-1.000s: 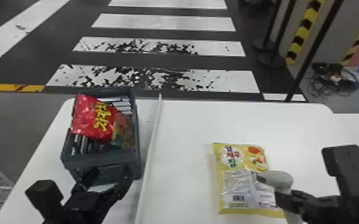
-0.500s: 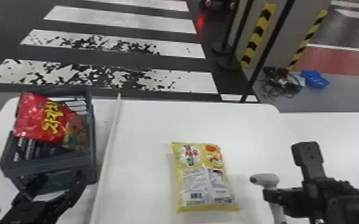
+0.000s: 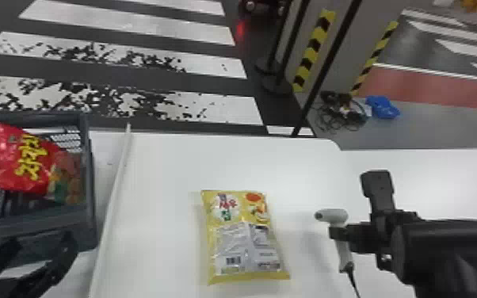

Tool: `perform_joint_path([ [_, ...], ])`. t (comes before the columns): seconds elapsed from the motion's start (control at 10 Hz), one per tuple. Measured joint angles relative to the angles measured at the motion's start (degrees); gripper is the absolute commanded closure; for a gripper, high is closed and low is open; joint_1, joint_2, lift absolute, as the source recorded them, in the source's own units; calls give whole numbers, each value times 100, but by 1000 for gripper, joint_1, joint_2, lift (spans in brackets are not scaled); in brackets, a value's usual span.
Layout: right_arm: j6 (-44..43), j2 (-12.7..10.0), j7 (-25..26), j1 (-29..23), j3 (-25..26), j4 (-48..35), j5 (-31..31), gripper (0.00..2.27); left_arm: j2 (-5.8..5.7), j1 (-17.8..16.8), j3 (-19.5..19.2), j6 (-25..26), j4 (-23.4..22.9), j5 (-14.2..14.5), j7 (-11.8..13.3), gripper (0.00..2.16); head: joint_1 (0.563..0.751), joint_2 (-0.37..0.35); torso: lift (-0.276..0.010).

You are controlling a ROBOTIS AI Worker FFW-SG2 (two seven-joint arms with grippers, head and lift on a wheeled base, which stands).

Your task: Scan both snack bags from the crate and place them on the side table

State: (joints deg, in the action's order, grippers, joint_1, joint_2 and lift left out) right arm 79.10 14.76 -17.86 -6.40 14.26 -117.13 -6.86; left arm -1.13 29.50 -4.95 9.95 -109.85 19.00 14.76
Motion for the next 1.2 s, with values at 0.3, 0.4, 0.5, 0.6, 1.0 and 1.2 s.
perform_joint_path([
  [0.3,-1046,97,45,266,108,802,70,2253,7,-5,-13,3,11,-16,0,83,695,-299,-95],
  [0.4,-1462,148,45,342,163,1099,107,2256,7,-6,-22,3,20,-19,-8,83,695,-302,-95],
  [0.5,-1790,207,45,433,204,1429,135,2253,7,-6,-35,7,26,-20,-9,83,695,-310,-95],
  [0.6,-1900,255,41,493,215,1646,140,2253,7,-6,-40,9,31,-20,-9,83,695,-319,-95],
  [1.0,-1961,307,19,581,266,1992,161,2003,7,-15,-41,20,42,-20,-9,83,695,-334,-95],
  [1.2,-1968,308,11,575,335,2049,204,1450,-4,-21,-31,25,42,-7,-9,83,695,-341,-95],
])
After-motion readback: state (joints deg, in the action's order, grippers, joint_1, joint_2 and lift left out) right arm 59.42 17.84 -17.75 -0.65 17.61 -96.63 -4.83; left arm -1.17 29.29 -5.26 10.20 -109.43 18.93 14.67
